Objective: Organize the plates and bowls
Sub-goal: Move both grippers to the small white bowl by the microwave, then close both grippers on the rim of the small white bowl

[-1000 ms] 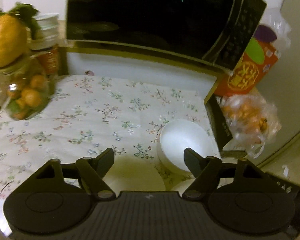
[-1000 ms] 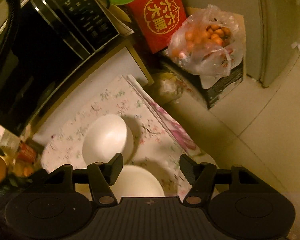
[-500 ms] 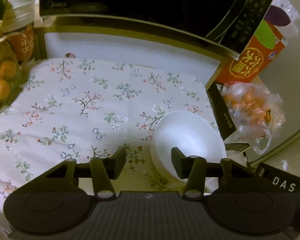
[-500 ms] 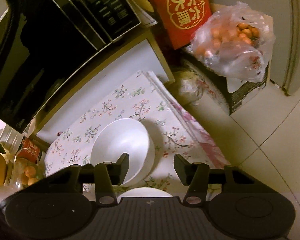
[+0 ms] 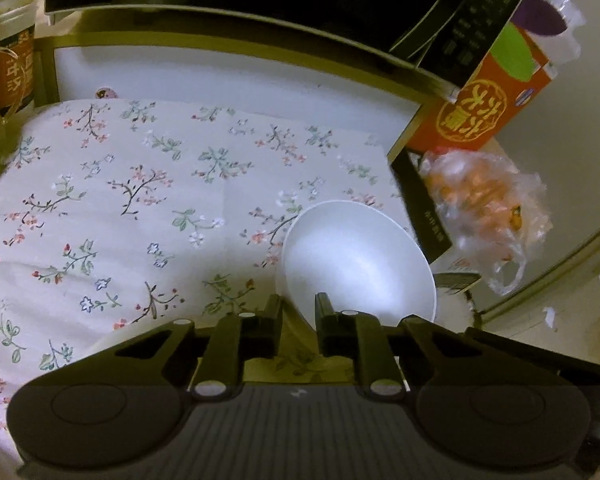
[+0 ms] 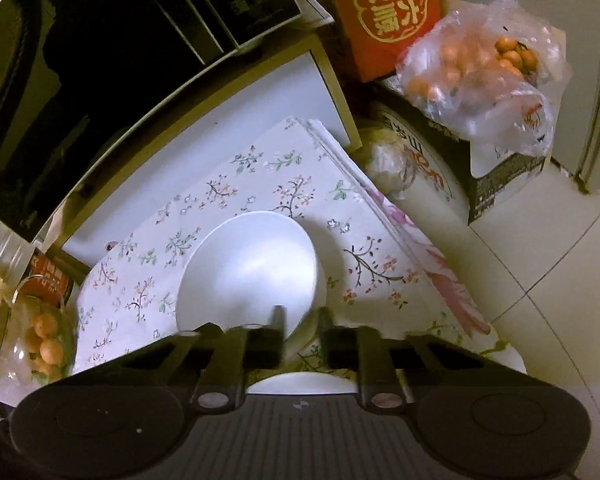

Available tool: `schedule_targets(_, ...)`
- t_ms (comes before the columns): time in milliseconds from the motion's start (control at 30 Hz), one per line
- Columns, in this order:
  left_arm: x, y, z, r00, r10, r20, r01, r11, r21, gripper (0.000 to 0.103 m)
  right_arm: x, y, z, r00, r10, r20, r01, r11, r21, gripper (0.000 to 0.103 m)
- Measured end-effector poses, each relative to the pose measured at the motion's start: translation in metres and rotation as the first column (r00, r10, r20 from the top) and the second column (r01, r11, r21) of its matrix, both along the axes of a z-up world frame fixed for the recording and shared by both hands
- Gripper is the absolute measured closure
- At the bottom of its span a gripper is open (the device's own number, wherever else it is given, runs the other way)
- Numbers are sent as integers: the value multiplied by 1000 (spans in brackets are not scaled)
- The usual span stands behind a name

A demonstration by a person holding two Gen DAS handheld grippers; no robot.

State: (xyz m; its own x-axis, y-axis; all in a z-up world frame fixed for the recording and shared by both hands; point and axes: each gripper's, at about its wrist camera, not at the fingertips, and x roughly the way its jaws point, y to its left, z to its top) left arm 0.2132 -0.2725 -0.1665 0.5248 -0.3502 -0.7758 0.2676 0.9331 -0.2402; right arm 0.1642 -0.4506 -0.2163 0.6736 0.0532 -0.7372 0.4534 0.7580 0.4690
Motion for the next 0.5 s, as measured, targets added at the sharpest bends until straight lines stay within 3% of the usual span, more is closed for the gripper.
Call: schedule_targets(500,-27,-8,32,996,-38,77,35,998,43,91,-23,-3,34,998,35,52,-32,998,-49,95)
